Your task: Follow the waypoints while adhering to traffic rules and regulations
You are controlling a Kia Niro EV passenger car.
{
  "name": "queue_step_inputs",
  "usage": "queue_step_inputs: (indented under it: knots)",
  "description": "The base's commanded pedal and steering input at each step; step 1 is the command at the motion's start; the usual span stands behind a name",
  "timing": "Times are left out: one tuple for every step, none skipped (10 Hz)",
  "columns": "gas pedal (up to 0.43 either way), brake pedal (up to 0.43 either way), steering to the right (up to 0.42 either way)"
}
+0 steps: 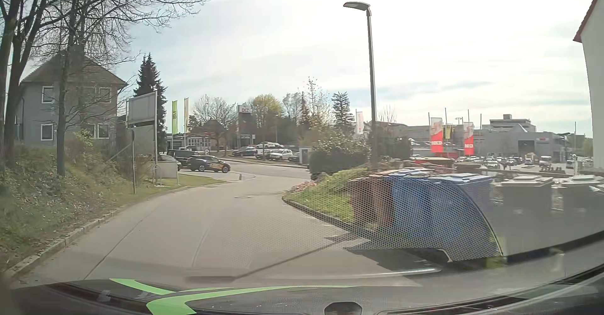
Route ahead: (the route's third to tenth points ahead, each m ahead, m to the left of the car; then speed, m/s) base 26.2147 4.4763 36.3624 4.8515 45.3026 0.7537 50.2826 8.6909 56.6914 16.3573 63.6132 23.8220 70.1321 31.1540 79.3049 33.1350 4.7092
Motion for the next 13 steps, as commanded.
queue_step_inputs:
  knots:
    - [0.138,0.0,-0.326]
    - [0.138,0.0,-0.302]
    - [0.138,0.0,-0.269]
    - [0.138,0.0,-0.233]
    - [0.138,0.0,-0.198]
    - [0.138,0.0,-0.155]
    - [0.138,0.0,-0.124]
    - [0.138,0.0,-0.094]
    - [0.138,0.0,-0.075]
    - [0.138,0.0,-0.056]
    - [0.138,0.0,-0.04]
    - [0.138,0.0,-0.031]
    - [0.138,0.0,-0.021]
